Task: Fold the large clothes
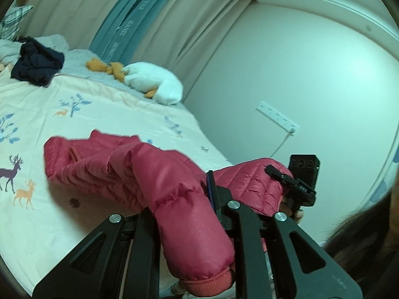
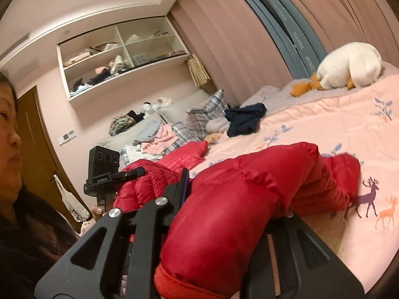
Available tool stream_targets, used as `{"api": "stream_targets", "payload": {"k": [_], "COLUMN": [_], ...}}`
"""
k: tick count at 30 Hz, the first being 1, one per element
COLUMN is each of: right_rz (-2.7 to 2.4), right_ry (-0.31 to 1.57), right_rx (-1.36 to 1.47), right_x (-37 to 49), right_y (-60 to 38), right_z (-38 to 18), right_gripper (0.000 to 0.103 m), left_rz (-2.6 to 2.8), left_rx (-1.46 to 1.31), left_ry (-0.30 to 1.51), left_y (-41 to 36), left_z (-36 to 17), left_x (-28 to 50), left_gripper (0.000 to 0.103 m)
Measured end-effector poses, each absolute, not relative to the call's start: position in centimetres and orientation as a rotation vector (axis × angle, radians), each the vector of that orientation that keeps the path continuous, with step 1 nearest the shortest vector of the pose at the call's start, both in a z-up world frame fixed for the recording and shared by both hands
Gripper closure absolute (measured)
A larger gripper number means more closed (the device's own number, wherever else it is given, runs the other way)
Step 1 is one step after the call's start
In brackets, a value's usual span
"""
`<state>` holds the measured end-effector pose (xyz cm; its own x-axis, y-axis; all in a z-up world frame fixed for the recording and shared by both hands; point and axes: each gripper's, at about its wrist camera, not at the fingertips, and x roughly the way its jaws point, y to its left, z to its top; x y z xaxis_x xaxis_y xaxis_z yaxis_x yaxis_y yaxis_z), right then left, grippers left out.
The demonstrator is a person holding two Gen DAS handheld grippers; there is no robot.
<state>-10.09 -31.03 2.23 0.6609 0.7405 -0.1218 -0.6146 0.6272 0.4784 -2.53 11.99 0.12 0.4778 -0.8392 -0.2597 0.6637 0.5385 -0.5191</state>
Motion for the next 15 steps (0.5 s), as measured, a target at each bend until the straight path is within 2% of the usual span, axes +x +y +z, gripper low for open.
{"api": "stream_targets", "payload": {"k": [6,15], "right_rz": [0.772,0.678], "right_ry": [0.313,0.372], "right_rx": [0.454,0.508], "right_x": [-9.5,-4.8], "right_y": [-31.9,-31.8], "right_z": [2.1,0.4], "right_gripper": [0.081,0.081], "left_rz": [-0.962,-0.833], "left_rx": [-0.400,-0.507], "left_ry": [0.490,0.531], "left_y": [12.3,13.3], "left_z": [0.6,-1.5], "left_x": [-2.6,-0.4], "left_gripper": [0.088,0.088]}}
